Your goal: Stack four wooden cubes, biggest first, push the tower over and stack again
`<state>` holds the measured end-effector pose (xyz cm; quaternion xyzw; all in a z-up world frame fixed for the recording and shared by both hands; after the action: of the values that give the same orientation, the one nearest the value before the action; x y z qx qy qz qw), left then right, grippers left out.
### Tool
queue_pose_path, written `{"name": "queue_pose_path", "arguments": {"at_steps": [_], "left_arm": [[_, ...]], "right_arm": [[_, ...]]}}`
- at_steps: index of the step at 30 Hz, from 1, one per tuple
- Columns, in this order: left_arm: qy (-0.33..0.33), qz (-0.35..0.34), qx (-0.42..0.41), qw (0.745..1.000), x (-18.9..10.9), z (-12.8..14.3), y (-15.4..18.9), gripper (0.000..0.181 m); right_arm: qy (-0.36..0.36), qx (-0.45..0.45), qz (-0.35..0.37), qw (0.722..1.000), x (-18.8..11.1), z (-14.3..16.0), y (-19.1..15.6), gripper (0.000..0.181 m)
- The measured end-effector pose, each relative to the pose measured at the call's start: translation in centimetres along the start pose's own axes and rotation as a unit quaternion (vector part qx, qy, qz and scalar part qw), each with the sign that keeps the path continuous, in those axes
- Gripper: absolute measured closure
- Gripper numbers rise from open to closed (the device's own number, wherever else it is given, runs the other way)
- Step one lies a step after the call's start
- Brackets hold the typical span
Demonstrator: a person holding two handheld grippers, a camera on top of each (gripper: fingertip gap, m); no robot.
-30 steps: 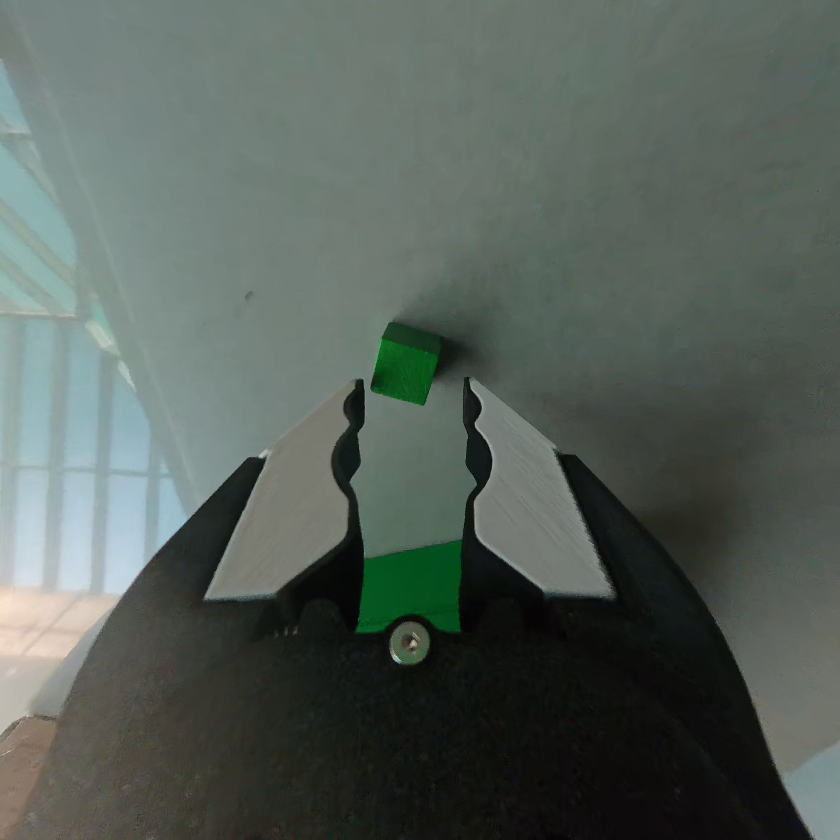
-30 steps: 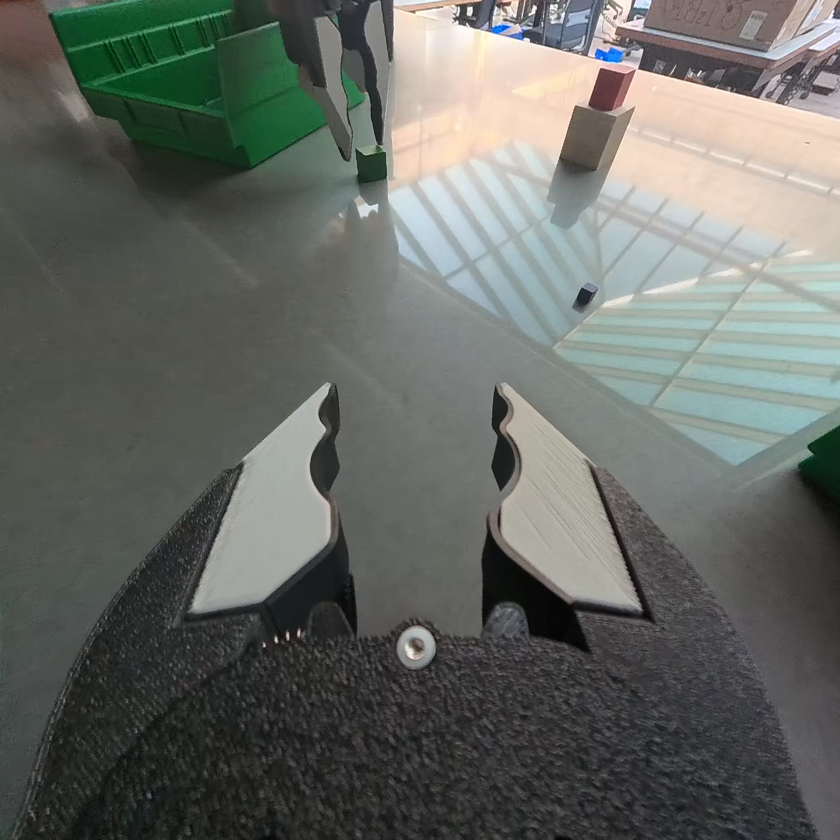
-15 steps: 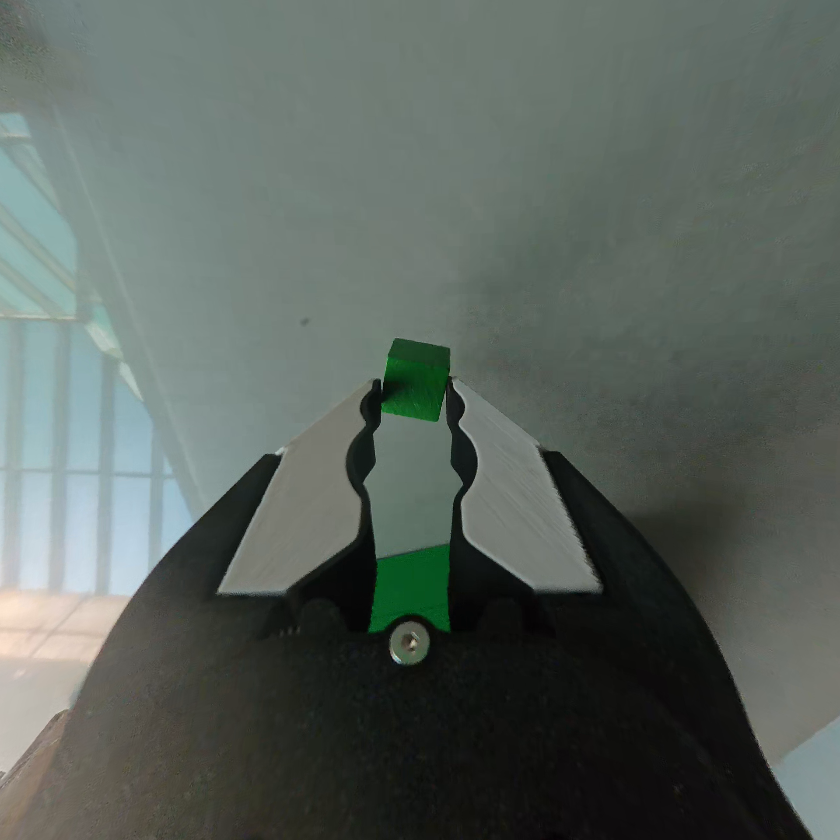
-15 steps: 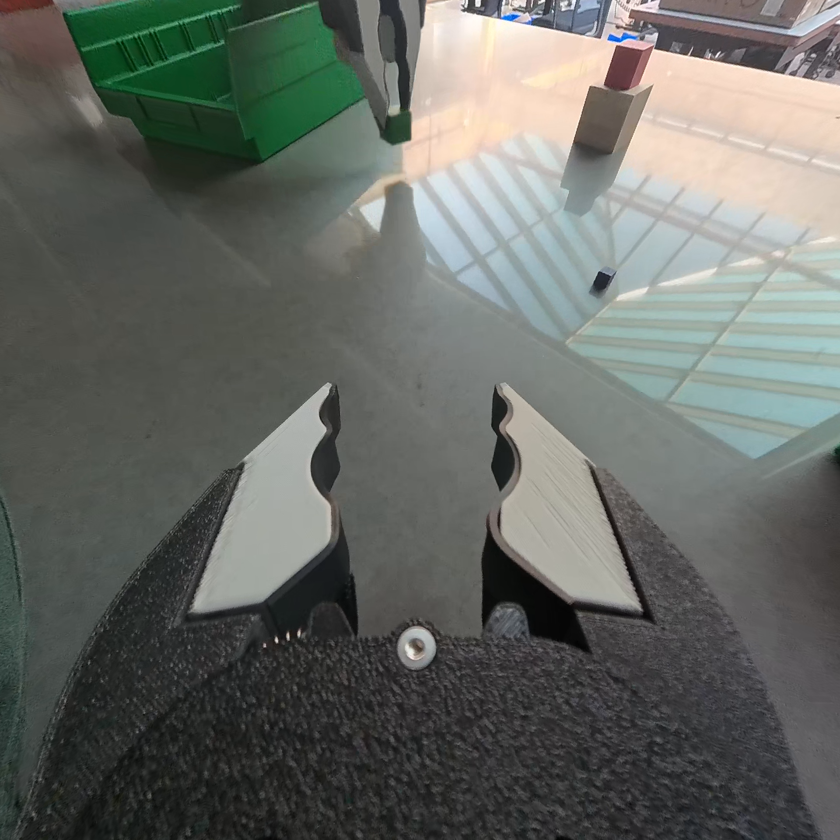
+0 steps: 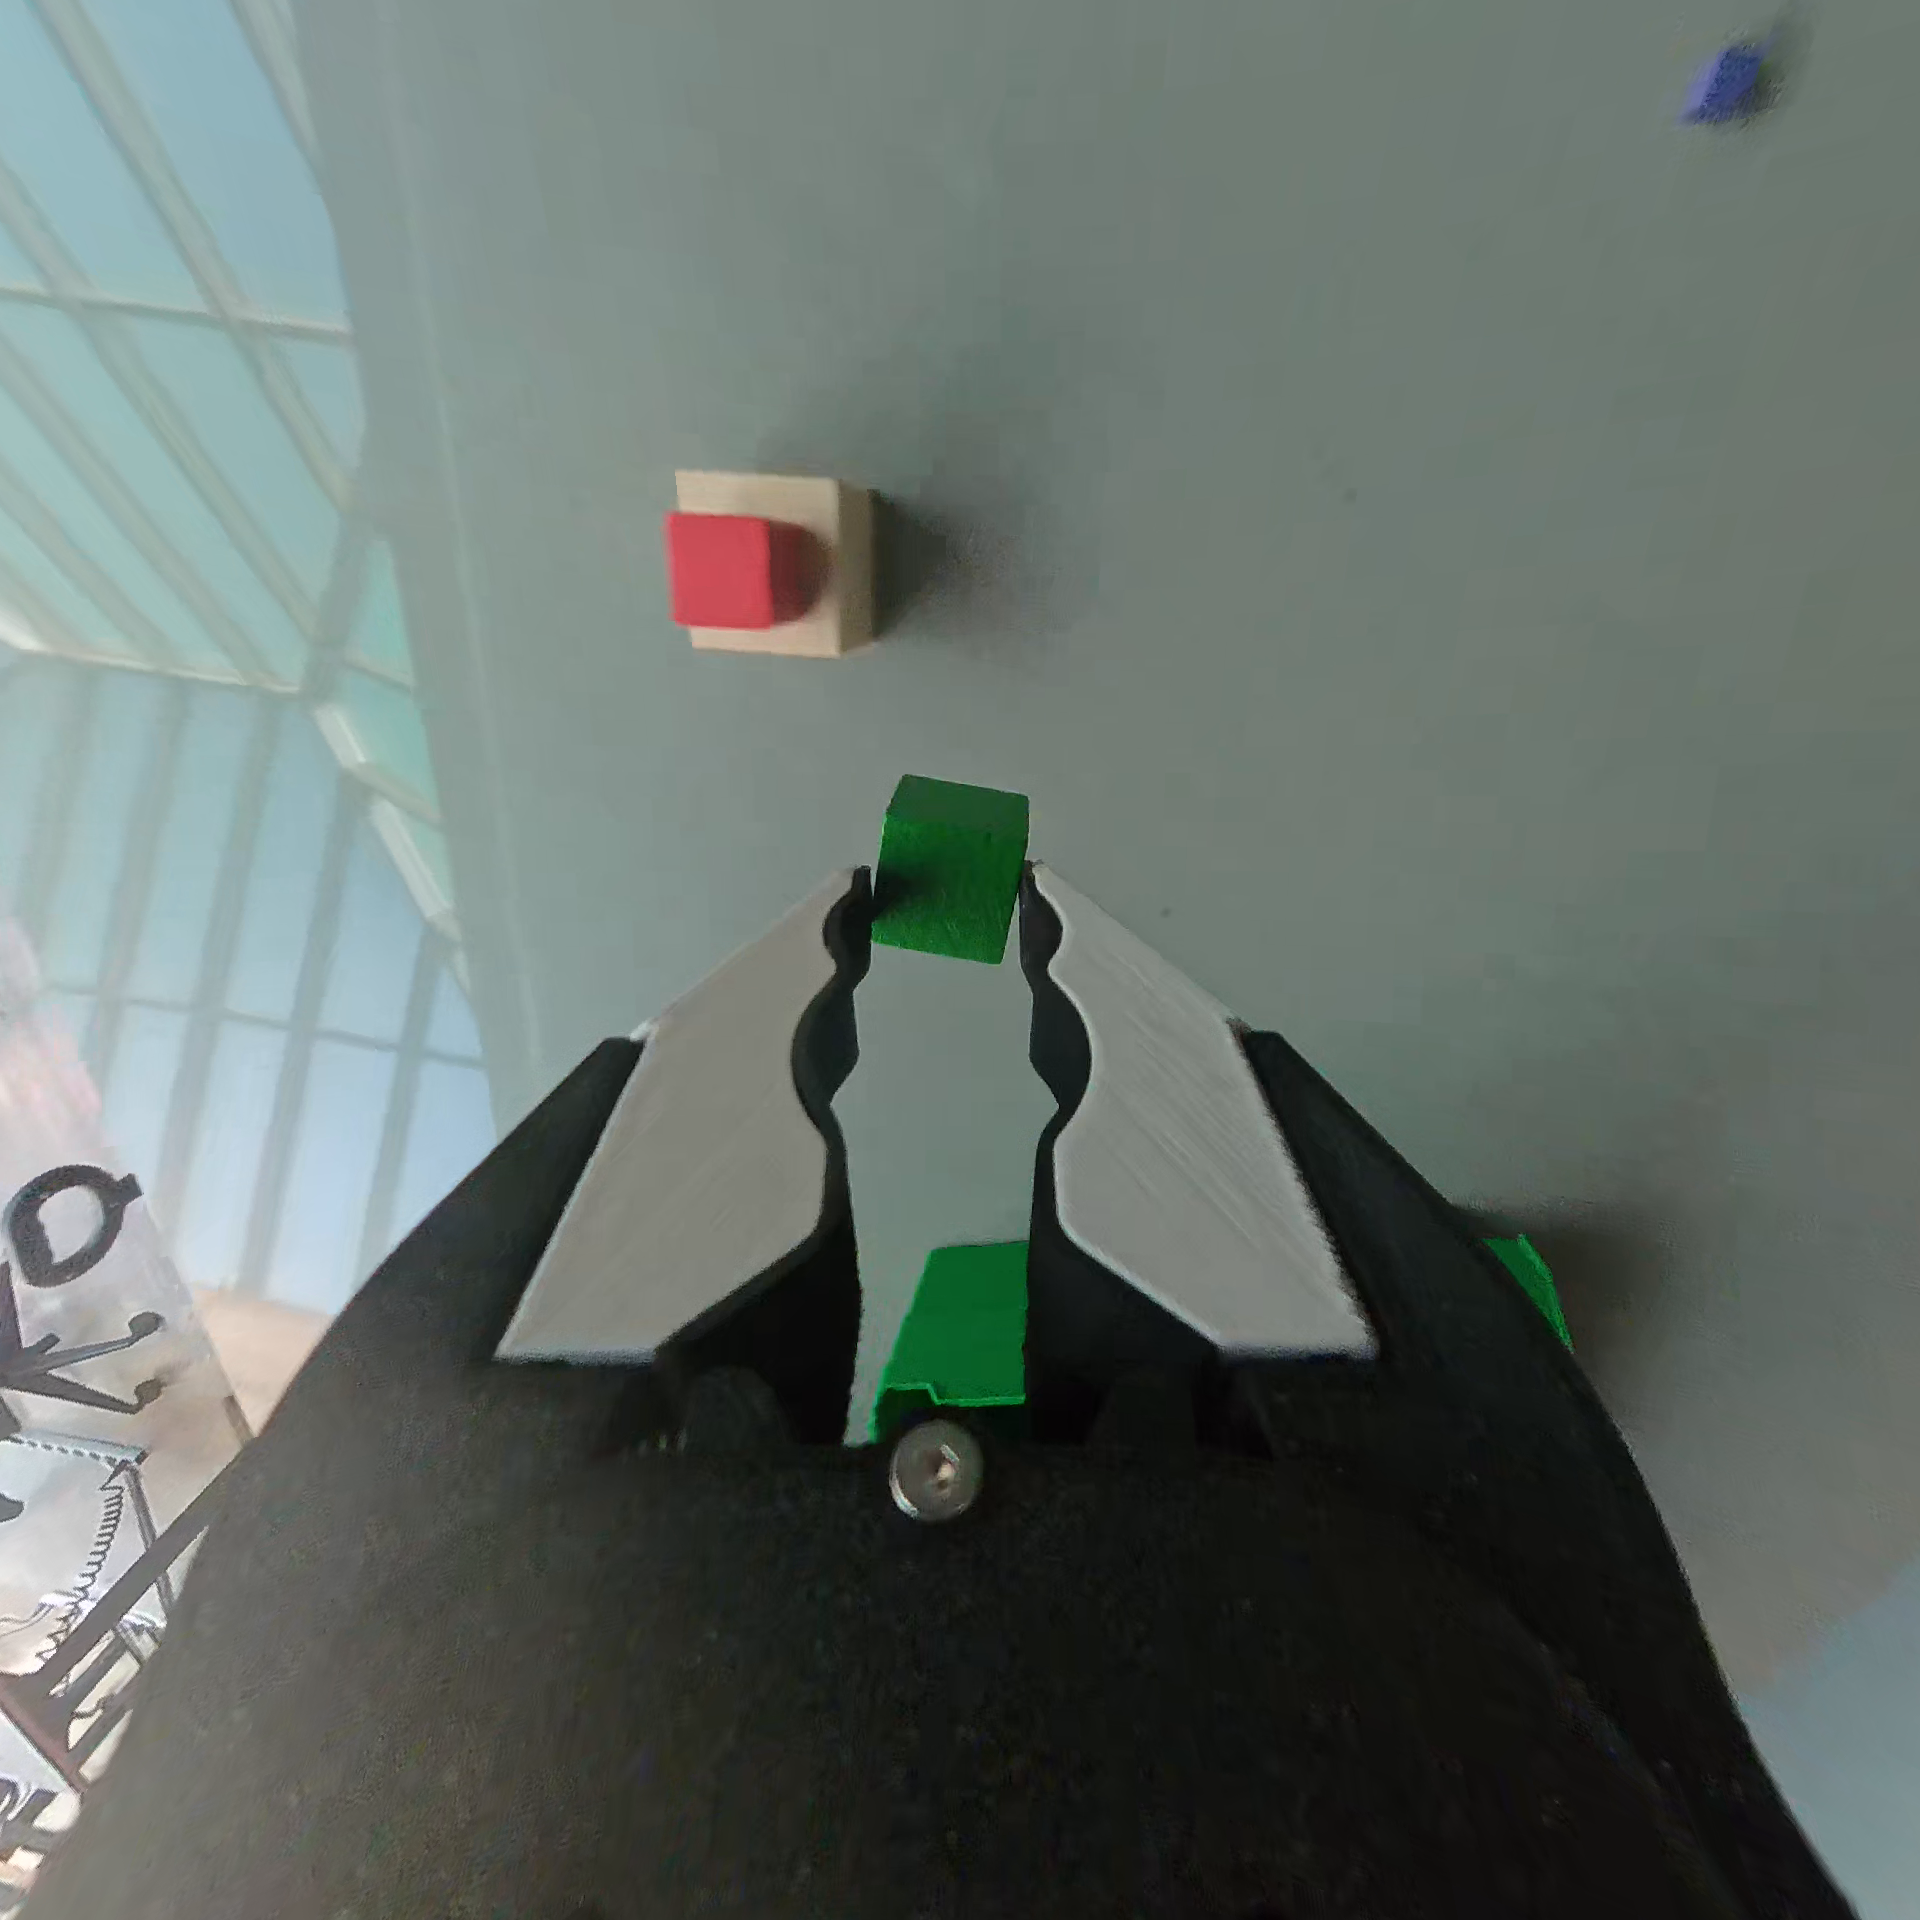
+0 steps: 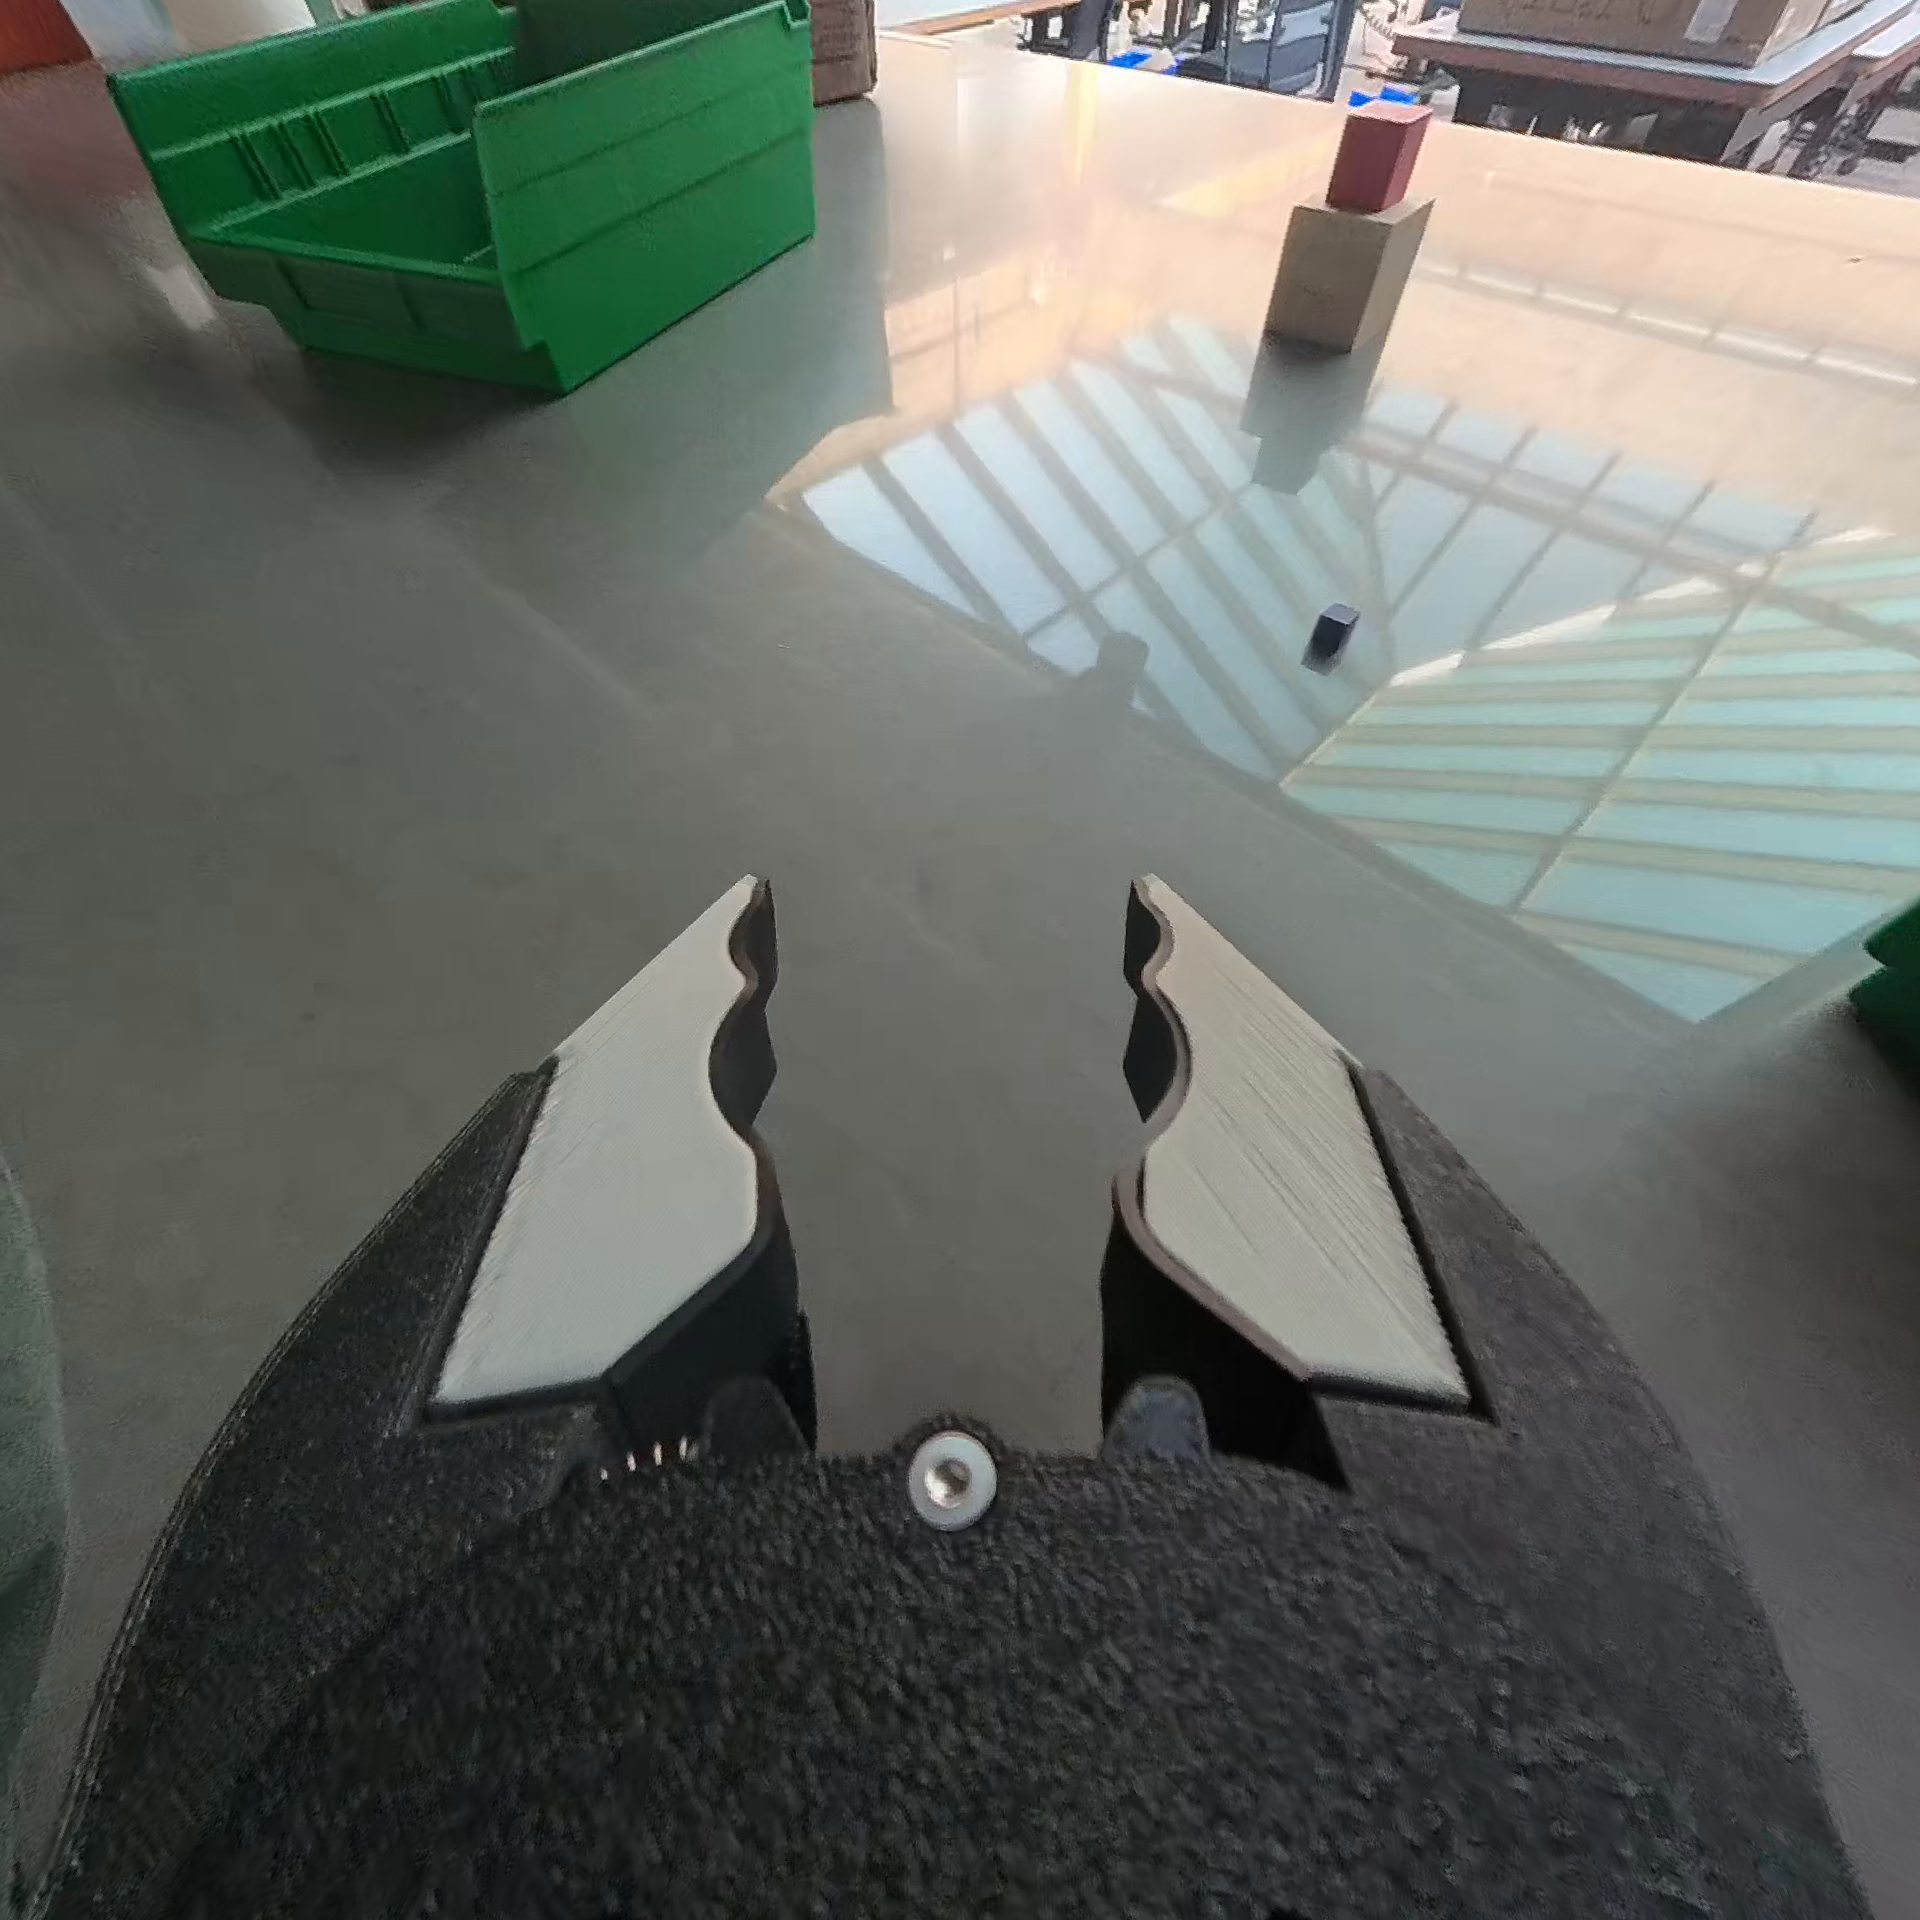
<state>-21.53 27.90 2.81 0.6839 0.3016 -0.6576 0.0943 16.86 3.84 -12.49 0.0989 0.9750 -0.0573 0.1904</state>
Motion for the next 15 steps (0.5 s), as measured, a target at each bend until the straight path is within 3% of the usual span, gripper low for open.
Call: {"name": "queue_pose_path", "arguments": {"at_steps": [6,15], "left_arm": [[-0.013,0.003,-0.006,1.0,2.4,-3.0,-3.0,0.154],[-0.023,0.011,-0.002,1.0,7.6,-4.4,-4.3,0.154]], "right_arm": [[0.001,0.011,0.014,1.0,-0.7,0.3,0.8,0.114],[0.005,0.031,0.016,0.999,-0.7,0.4,1.9,0.114]]}}
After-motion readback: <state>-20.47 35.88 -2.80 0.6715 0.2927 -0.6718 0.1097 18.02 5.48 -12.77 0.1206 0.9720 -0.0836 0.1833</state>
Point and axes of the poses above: each gripper's, where its closed fingertips meet, x out along the fingers, z out of its underside, y = z × x across the jaws, the point moved 6 cm from there along -x, back along the fingers, and after that the axes turned 8 degrees about -z, right-handed, at the moved point
